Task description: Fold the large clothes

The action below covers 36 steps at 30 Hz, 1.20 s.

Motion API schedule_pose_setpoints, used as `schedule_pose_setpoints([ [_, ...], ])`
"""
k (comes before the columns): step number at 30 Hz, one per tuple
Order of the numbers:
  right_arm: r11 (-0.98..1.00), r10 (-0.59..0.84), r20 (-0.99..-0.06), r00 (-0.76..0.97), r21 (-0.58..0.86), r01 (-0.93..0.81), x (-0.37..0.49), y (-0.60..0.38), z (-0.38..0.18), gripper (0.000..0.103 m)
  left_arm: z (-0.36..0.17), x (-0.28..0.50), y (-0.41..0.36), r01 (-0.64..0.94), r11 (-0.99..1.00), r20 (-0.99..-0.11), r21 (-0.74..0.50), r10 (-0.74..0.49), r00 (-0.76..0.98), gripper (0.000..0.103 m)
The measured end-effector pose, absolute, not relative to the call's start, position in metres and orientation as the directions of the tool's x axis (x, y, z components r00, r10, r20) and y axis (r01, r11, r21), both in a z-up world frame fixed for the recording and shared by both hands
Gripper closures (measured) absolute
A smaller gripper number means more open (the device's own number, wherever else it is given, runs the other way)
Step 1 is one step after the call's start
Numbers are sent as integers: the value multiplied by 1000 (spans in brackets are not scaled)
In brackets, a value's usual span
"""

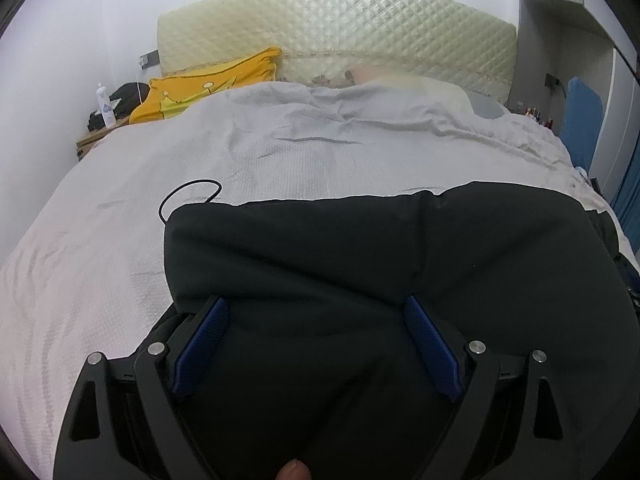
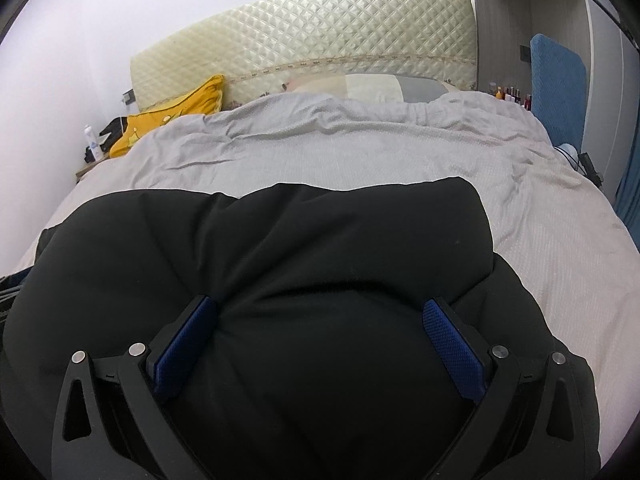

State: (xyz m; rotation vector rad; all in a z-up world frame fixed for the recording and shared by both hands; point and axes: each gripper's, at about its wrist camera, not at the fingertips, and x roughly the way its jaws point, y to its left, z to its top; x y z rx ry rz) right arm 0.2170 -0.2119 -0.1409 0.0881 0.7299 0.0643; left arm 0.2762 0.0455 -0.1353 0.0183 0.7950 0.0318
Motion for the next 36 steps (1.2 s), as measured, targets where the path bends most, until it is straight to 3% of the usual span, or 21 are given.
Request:
schedule_pose_setpoints([
  [5, 991, 98, -665, 740, 129, -16, 210, -216, -135, 0, -125, 263, 39, -21, 998, -692, 56, 54, 720, 12],
  [10, 984, 140, -602, 786, 174, -42, 189, -208, -111, 0, -105, 239, 11, 68, 997, -657, 24, -35, 753, 12],
  [15, 989, 144, -607, 782, 101, -104, 188, -174, -113, 0, -117, 232, -13, 93, 992, -641, 83, -18, 767, 12],
  [26, 991, 135, -638, 758, 100, -93, 199, -171, -129, 0, -121, 246, -12, 86, 995, -695, 47, -30, 718, 12],
  [30, 980, 180, -633, 753, 177, -86, 193, -180, -103, 0, -92, 236, -8, 84, 996, -707, 20, -45, 706, 12],
  [36, 978, 184, -529, 828, 186, -98, 152, -187, -9, 0, 16, 187, -9, 77, 997, -634, -11, -67, 771, 12],
])
